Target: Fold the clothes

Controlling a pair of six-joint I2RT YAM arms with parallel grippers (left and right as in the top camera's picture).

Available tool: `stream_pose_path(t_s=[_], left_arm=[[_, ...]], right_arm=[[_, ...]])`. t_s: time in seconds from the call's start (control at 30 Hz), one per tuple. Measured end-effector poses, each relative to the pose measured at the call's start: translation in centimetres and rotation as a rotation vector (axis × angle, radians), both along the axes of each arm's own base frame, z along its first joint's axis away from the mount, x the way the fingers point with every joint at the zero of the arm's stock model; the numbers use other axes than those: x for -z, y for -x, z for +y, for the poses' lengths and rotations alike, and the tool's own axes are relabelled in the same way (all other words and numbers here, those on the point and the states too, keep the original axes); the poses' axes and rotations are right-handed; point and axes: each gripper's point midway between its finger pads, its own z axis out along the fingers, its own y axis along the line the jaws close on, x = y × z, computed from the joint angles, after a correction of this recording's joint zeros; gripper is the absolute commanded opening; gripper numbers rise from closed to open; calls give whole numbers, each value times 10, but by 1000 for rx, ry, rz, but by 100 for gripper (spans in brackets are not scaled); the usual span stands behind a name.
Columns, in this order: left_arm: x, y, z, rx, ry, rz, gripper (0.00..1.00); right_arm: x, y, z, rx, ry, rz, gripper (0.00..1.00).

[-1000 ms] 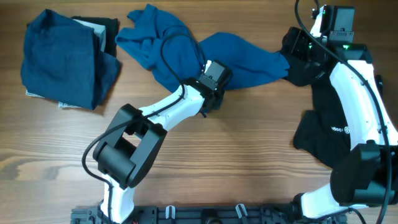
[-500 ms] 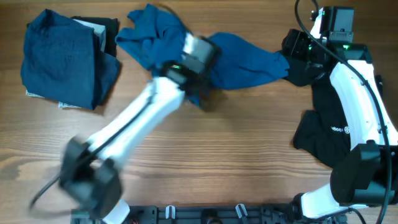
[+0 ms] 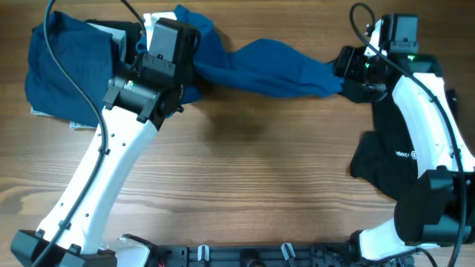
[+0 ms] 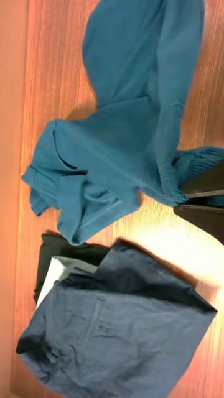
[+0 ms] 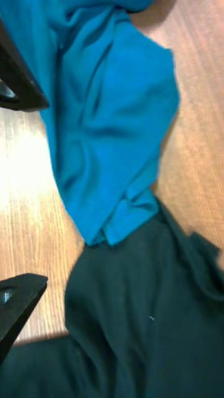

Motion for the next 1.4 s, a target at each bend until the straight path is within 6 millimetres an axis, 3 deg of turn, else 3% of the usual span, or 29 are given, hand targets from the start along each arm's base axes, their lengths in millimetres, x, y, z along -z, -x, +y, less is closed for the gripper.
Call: stream_pose_path(t_s=[0.23, 0.53, 0.77, 0.87, 1.0, 1.23, 1.4], left_arm=[[1, 0, 3, -7, -3, 6, 4], [-1, 0, 10, -36, -35, -5, 4], [-2, -1, 22, -69, -43, -7, 4], [-2, -2, 30, -88, -43, -7, 4], [-2, -4, 39, -111, -46, -7, 4], [-2, -4, 41, -116, -46, -7, 4], [-2, -4, 41, -117, -46, -8, 4]], right_arm=[[34, -6, 7, -9, -44, -20, 79], [95, -20, 9, 19, -79, -17, 72], [131, -36, 9, 60, -106, -19, 63], [132, -43, 7, 87, -122, -44, 54], [135, -48, 7, 109, -137, -54, 33], [135, -49, 9, 121, -159, -56, 6], [123, -45, 11, 100, -157, -63, 4]])
